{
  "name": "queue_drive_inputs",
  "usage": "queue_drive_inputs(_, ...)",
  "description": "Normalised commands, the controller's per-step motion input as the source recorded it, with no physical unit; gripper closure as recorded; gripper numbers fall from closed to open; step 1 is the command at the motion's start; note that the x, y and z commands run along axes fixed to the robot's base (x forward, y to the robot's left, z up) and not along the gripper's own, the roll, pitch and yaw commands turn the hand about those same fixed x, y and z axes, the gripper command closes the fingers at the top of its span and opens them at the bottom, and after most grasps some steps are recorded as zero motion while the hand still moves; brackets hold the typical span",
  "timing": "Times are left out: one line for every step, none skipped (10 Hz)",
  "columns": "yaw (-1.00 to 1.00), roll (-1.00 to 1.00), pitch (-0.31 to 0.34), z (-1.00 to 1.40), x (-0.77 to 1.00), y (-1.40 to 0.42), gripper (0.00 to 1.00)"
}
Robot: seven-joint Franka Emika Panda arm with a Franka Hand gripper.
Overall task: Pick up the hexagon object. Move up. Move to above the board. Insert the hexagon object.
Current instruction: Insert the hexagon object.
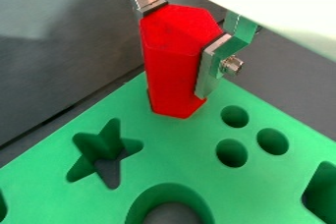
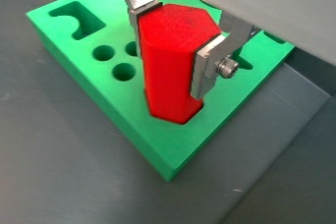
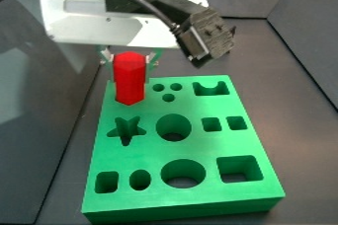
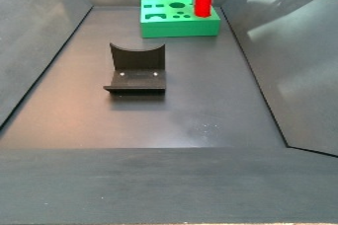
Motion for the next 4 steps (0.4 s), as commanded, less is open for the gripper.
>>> queue_drive_inputs(0.33,0.00,-0.127,-0.97,-0.26,-0.45,1.00)
queue_drive_inputs(0.40,0.00,-0.189,-0.83,-0.15,-0.42,1.00)
queue_drive_inputs(0.32,0.00,-0.151,-0.89,-0.06,-0.23,1.00)
queue_drive_inputs(0.00,0.00,0.000,0.00,0.00,0.00,1.00)
